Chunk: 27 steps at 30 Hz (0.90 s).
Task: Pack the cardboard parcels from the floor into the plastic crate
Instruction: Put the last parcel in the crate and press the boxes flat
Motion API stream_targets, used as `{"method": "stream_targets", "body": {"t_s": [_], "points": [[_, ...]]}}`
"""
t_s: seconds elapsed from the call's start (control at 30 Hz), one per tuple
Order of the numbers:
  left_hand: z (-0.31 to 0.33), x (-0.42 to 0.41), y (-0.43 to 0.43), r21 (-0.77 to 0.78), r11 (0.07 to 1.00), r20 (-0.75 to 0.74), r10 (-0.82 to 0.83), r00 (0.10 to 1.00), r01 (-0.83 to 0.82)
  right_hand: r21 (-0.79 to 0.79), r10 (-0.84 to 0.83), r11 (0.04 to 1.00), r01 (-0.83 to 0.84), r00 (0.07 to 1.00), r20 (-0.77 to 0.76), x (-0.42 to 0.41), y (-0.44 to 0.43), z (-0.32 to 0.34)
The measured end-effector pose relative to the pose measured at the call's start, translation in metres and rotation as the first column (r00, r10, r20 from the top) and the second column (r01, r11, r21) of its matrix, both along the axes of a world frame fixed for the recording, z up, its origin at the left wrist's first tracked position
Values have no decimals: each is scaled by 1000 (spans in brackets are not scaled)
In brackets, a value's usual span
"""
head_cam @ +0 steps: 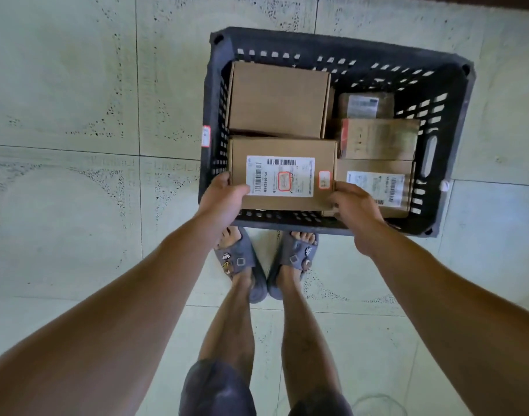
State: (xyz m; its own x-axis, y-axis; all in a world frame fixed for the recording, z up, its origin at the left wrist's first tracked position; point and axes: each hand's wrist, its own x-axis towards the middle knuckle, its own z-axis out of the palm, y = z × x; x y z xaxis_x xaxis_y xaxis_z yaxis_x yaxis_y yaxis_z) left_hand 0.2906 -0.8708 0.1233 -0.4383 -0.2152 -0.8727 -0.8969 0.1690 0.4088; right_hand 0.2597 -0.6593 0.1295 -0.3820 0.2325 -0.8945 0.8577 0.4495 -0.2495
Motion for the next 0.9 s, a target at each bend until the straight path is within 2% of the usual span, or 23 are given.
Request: {"method": "stream_targets", "body": {"t_s": [0.2, 0.43, 0.53, 0.7, 0.9], "points": [[21, 2, 2, -49, 999, 48, -11, 999, 14, -12, 32, 999, -32, 998, 52, -3, -1, 21], [109, 8, 30, -24, 1000, -86, -18, 996, 16, -113, 15, 993, -17, 1000, -19, 1, 26, 108], [167, 4, 48, 13, 999, -141, -38, 989, 40, -134, -86, 988, 78, 995, -52, 6, 42, 167], [268, -2, 79, 100, 991, -218, -63, 974, 86, -156, -203, 973, 172, 955, -216, 24, 71, 272], [366, -13, 136, 167, 963, -298, -156, 942, 212, -198, -439, 898, 392, 823, -360, 63, 129, 388]]}}
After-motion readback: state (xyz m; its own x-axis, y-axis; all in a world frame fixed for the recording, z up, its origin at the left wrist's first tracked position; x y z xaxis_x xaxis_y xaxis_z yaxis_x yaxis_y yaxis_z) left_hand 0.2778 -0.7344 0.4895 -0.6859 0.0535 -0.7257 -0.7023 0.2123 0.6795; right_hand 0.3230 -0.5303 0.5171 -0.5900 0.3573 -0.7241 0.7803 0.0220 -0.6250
